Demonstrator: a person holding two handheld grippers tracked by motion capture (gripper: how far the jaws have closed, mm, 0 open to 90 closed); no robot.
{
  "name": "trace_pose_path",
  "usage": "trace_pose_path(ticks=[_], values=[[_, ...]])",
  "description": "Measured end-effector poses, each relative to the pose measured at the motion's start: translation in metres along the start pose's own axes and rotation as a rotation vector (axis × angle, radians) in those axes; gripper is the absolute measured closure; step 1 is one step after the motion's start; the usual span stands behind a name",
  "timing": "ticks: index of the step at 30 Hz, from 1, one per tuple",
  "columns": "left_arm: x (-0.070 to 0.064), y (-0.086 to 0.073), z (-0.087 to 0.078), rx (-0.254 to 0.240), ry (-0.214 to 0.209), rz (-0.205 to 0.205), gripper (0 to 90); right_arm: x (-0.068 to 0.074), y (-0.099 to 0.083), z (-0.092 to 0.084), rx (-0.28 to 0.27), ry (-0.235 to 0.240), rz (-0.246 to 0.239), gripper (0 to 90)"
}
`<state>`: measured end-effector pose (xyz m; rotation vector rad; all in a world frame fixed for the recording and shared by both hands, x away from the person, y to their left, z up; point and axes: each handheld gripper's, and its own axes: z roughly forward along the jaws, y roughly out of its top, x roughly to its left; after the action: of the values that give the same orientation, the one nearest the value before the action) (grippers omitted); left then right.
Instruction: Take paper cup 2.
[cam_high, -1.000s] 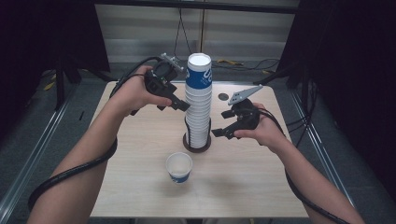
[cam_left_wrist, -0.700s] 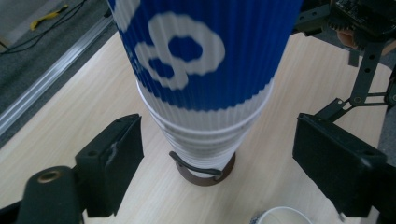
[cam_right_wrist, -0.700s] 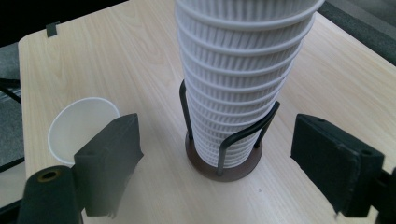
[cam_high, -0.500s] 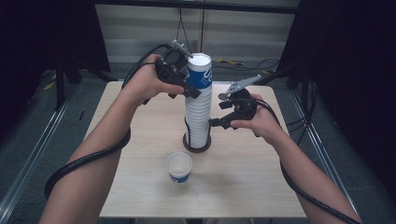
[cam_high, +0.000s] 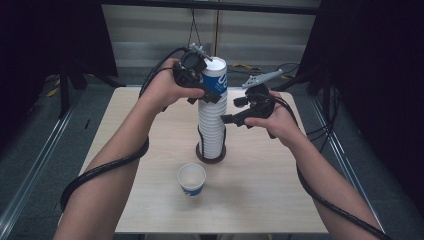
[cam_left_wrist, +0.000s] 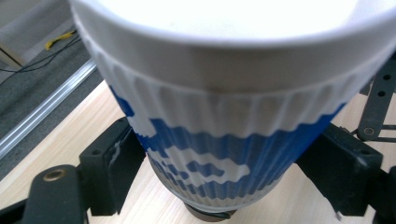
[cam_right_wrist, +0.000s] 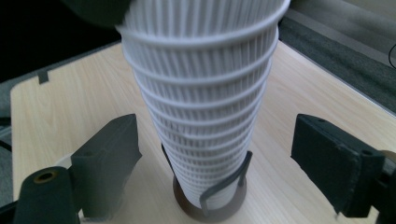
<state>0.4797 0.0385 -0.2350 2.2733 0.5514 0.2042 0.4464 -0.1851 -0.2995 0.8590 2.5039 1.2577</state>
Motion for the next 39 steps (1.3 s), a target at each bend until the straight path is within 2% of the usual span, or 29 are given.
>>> trace_pose_path(ticks=[5,8,9,13,18,23,26,39], values=[[0.001,0.000,-0.001,0.005,-0.001,-0.008,18.4,0.002,0.006,0.000,-0.021,0.001,0.000,14.2],[0.000,0.001,-0.001,0.011,0.001,-0.010,18.5,0.003,0.008,0.003,-0.044,0.000,0.016,14.1],[0.000,0.001,-0.001,0.017,0.001,-0.005,18.6,0.004,0.010,0.005,-0.062,0.017,0.038,13.9],[0.000,0.002,-0.001,0.019,0.001,-0.012,18.8,0.005,0.014,0.008,-0.067,0.014,0.033,13.8],[-0.001,0.003,-0.001,0.023,0.002,-0.012,19.0,0.008,0.019,0.015,-0.086,0.017,0.057,14.5],[0.000,0.002,-0.002,0.015,0.000,-0.048,19.3,0.009,0.019,0.017,-0.094,0.003,0.039,15.2],[0.000,0.003,-0.002,0.021,0.002,-0.041,19.4,0.010,0.017,0.017,-0.099,-0.002,0.031,15.6],[0.000,0.005,-0.003,0.028,0.009,-0.074,19.8,0.010,0.014,0.017,-0.119,-0.006,0.008,16.8]])
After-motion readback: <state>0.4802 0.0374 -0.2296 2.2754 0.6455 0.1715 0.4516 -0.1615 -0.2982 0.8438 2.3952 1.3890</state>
